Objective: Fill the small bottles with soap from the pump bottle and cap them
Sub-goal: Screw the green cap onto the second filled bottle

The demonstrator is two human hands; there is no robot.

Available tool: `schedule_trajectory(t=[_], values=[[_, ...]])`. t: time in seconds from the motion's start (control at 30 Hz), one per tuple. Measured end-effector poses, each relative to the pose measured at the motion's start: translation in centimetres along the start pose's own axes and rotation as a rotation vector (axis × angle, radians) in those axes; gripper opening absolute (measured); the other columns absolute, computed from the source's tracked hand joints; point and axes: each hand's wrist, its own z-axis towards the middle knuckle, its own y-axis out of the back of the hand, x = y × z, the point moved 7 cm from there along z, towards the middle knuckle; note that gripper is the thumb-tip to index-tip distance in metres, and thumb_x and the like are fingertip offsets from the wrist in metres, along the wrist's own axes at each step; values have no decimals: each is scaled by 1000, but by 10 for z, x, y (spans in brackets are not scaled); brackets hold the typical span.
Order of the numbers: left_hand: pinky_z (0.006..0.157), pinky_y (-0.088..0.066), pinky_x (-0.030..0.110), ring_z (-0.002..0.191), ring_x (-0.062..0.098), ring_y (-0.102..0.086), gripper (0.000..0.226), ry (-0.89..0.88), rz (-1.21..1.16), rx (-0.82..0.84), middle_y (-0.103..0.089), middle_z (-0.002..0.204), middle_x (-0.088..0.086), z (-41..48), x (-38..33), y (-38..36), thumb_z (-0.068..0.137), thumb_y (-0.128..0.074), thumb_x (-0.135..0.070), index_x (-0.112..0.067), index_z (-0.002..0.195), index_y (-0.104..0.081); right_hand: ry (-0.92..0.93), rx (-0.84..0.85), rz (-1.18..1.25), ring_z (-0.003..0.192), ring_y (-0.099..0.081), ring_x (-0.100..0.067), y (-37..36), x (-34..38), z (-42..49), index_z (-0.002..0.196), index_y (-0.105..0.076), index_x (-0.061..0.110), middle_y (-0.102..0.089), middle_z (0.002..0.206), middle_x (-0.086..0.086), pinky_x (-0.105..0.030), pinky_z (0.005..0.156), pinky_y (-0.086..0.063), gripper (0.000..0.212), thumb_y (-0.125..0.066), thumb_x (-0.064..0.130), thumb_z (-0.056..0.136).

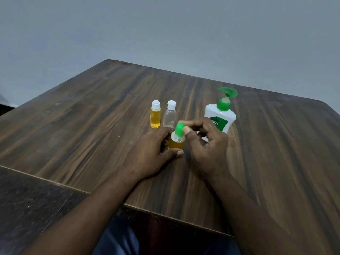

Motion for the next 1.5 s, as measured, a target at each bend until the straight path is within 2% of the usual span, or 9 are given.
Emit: schedule_trajectory(t=[0.13, 0.23, 0.37, 0.53, 0.87, 1.03, 1.2, 1.43, 1.5], values=[[76, -55, 37, 92, 1, -61, 53, 9, -16, -12, -64, 105, -20, -1, 1, 0, 80, -68, -64, -40, 125, -57, -47, -141, 39, 76, -70, -17, 13, -6, 2, 97, -69, 7, -72, 83, -2, -25, 65, -53, 7, -71, 14, 95], [75, -55, 36, 91, 1, -61, 53, 10, -19, -16, -64, 103, -19, -1, 1, 1, 79, -67, -64, -39, 124, -57, -104, 6, 44, 91, -71, -11, -1, -10, 2, 110, -72, 7, -75, 99, 2, -18, 73, -53, 17, -74, 10, 92], [75, -56, 38, 93, 1, -61, 53, 4, -20, -1, -65, 106, -18, 0, 0, 0, 81, -66, -64, -36, 126, -57, -110, 90, 37, 102, -72, -10, -15, -11, 1, 113, -77, 15, -76, 109, 8, -35, 85, -60, 23, -76, 15, 90], [76, -56, 42, 94, 5, -63, 53, -9, -43, -1, -66, 109, -17, 0, 1, 0, 83, -68, -60, -35, 129, -58, -79, 177, 41, 102, -69, -20, -18, -13, 0, 120, -75, 23, -75, 113, 5, -47, 84, -58, 28, -64, 26, 95], [75, -55, 37, 93, 3, -61, 55, -6, 6, -2, -64, 107, -18, 0, 0, 1, 83, -62, -65, -35, 128, -58, -155, 63, 12, 91, -67, -13, -13, -18, 2, 104, -74, 20, -73, 99, 6, -26, 76, -56, 29, -89, 21, 80], [76, -55, 36, 94, 3, -61, 53, 1, -6, -2, -64, 108, -18, 0, 0, 0, 82, -64, -63, -36, 127, -58, -80, 102, 13, 93, -69, -14, -13, -10, 2, 105, -73, 14, -74, 104, 5, -31, 77, -56, 28, -88, 13, 82], [74, -55, 36, 92, 4, -61, 49, -6, -10, -14, -63, 105, -18, 0, 0, 2, 83, -70, -57, -34, 125, -59, -183, 82, 62, 86, -70, -6, -17, -16, 0, 101, -69, 27, -75, 97, 8, -22, 73, -55, 31, -89, 16, 80], [70, -51, 33, 87, 4, -59, 47, 3, 4, -27, -61, 97, -18, 1, -1, 2, 79, -67, -56, -32, 119, -59, -123, 88, 11, 81, -65, -15, -18, -15, 0, 102, -68, 27, -73, 99, 6, -23, 69, -52, 30, -88, 22, 81], [71, -52, 34, 88, 5, -60, 52, 6, -1, -22, -63, 100, -17, 1, -1, 2, 78, -67, -58, -32, 122, -59, -136, 139, 56, 85, -67, -21, -20, -16, -1, 107, -70, 24, -75, 102, 3, -33, 74, -57, 24, -82, 20, 87]])
